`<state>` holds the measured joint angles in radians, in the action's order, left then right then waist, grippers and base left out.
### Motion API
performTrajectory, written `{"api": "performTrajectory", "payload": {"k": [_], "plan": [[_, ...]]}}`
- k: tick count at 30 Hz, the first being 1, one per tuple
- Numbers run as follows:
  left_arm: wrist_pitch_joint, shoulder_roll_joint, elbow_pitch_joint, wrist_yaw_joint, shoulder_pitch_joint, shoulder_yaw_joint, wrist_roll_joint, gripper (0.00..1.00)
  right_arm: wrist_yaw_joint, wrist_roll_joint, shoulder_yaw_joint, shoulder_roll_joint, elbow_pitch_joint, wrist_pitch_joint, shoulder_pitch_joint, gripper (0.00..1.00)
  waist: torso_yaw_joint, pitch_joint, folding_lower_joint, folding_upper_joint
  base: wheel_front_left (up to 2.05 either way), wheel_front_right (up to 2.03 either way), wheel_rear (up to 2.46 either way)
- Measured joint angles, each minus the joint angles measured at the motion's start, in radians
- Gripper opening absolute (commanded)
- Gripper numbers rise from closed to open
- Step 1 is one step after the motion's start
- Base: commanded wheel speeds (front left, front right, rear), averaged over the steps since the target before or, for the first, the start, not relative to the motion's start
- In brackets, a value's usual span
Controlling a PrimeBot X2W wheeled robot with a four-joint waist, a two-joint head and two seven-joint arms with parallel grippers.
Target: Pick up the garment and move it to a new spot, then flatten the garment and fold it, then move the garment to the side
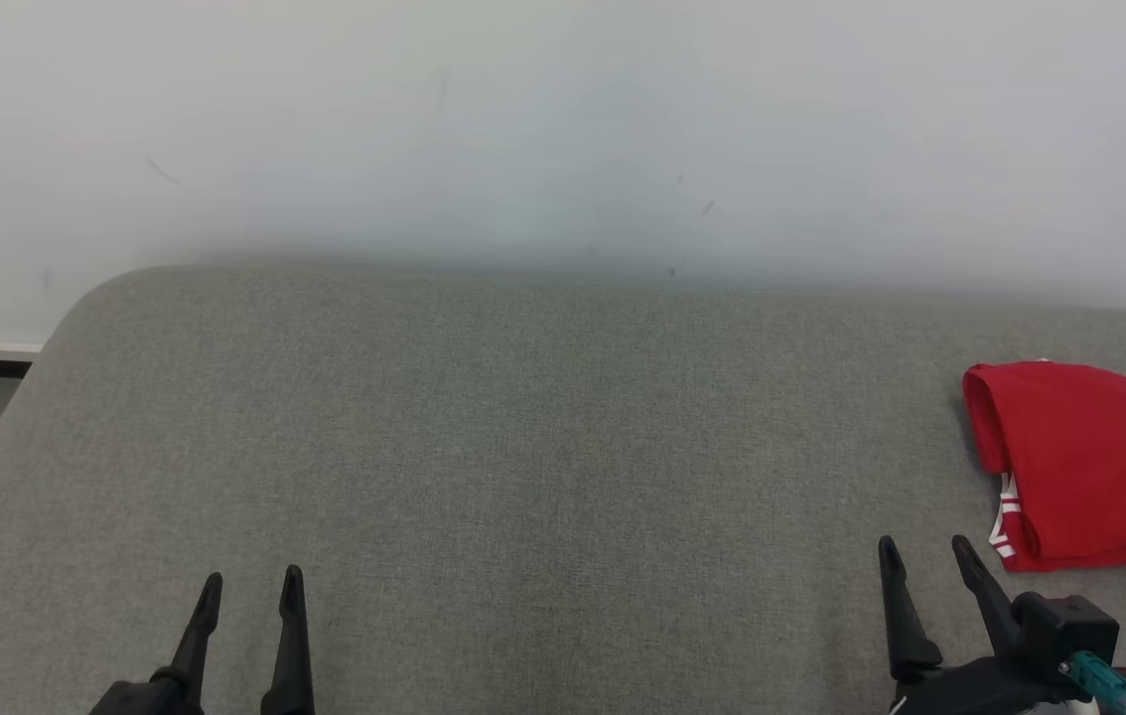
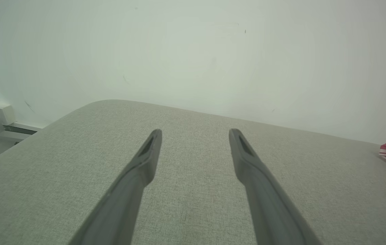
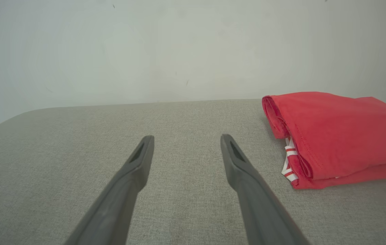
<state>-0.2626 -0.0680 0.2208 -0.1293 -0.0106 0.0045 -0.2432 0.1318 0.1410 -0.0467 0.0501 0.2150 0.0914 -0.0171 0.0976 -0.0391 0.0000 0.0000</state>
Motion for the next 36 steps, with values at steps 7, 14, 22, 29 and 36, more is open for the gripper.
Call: {"api": "performTrajectory", "payload": {"k": [7, 14, 22, 29, 36], "plan": [[0.000, -0.006, 0.000, 0.000, 0.000, -0.006, -0.006, 1.00, 0.000, 0.008, 0.005, 0.000, 0.001, 0.000, 0.000, 1.00, -0.003, 0.006, 0.0001, 0.0000, 0.00, 0.00, 0.00], [0.000, -0.009, 0.000, 0.000, 0.000, -0.008, -0.007, 1.00, 0.000, 0.017, 0.006, 0.000, 0.004, 0.001, 0.000, 1.00, -0.007, 0.012, 0.0001, 0.0000, 0.00, 0.00, 0.00], [0.001, -0.007, 0.022, 0.000, 0.007, -0.017, -0.006, 0.00, 0.000, 0.025, 0.011, -0.001, 0.031, 0.005, 0.003, 0.00, -0.009, 0.013, 0.0001, 0.0000, 0.00, 0.00, 0.00], [0.028, -0.001, 0.057, 0.000, 0.026, -0.018, -0.077, 0.00, 0.000, 0.098, -0.005, -0.004, 0.064, -0.014, 0.018, 0.00, -0.013, 0.014, 0.0001, 0.0000, 0.00, 0.00, 0.00], [0.063, 0.000, 0.064, 0.000, 0.005, -0.014, -0.202, 0.00, 0.000, 0.233, -0.015, -0.004, 0.057, -0.030, 0.018, 0.00, -0.018, 0.016, 0.0001, 0.0000, 0.00, 0.00, 0.00]]}}
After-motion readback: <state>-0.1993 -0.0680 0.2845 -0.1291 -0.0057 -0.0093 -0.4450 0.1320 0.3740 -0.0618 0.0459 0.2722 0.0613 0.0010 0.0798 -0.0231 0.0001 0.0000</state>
